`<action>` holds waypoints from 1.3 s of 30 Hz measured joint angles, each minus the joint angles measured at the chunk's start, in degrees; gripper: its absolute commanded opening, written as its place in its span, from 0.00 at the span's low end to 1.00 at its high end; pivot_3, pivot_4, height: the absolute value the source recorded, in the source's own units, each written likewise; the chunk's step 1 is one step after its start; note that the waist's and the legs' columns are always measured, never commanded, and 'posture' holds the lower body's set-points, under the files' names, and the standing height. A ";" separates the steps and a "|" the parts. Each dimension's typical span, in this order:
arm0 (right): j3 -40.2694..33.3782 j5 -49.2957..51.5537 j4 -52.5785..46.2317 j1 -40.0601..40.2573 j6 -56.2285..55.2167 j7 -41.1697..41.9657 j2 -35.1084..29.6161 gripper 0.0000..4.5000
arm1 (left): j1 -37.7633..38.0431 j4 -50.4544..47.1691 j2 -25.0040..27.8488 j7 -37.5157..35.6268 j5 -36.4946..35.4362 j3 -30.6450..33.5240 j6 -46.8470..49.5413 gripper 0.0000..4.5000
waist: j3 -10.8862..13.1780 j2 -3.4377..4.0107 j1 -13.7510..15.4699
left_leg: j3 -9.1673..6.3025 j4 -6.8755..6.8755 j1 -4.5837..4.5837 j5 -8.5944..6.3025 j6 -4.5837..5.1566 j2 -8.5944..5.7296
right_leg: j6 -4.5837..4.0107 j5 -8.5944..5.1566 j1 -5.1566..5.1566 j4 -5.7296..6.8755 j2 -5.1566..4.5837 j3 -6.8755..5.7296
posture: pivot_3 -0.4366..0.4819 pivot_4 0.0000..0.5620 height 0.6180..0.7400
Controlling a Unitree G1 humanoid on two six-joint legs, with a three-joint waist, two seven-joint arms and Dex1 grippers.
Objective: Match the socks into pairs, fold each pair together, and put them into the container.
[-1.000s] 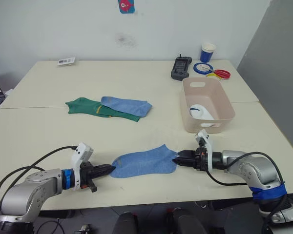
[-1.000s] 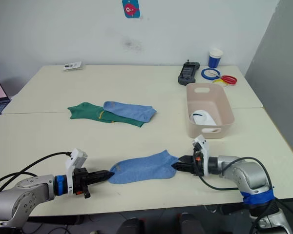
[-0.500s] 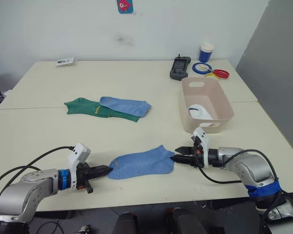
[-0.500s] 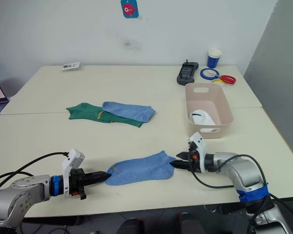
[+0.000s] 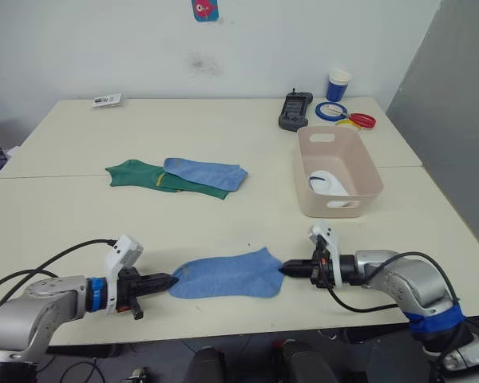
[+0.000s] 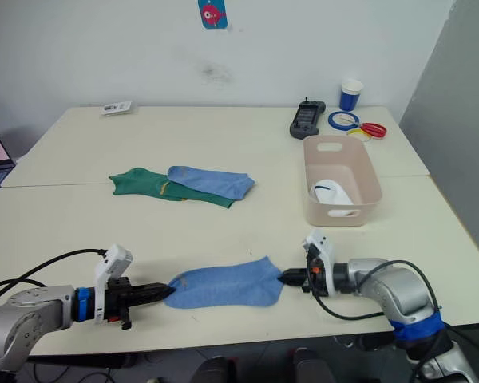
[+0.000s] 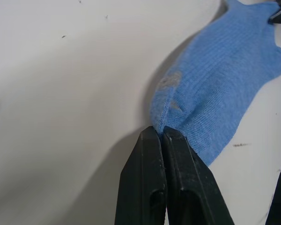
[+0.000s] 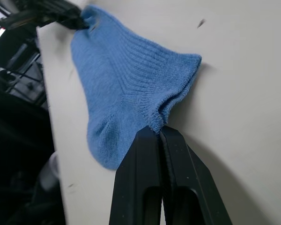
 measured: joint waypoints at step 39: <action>-4.76 -3.42 -1.10 -1.18 -9.94 -0.64 -3.86 0.77 | -2.85 1.71 -2.96 3.70 -1.34 8.41 -4.34 0.79 | 0.00 -0.01 0.09 | 0.00 -0.01 -0.10 0.00 0.00 -0.02 | 0.01 0.00 -0.06 -0.03 -0.02 -0.03 | 0.48 0.27 1.00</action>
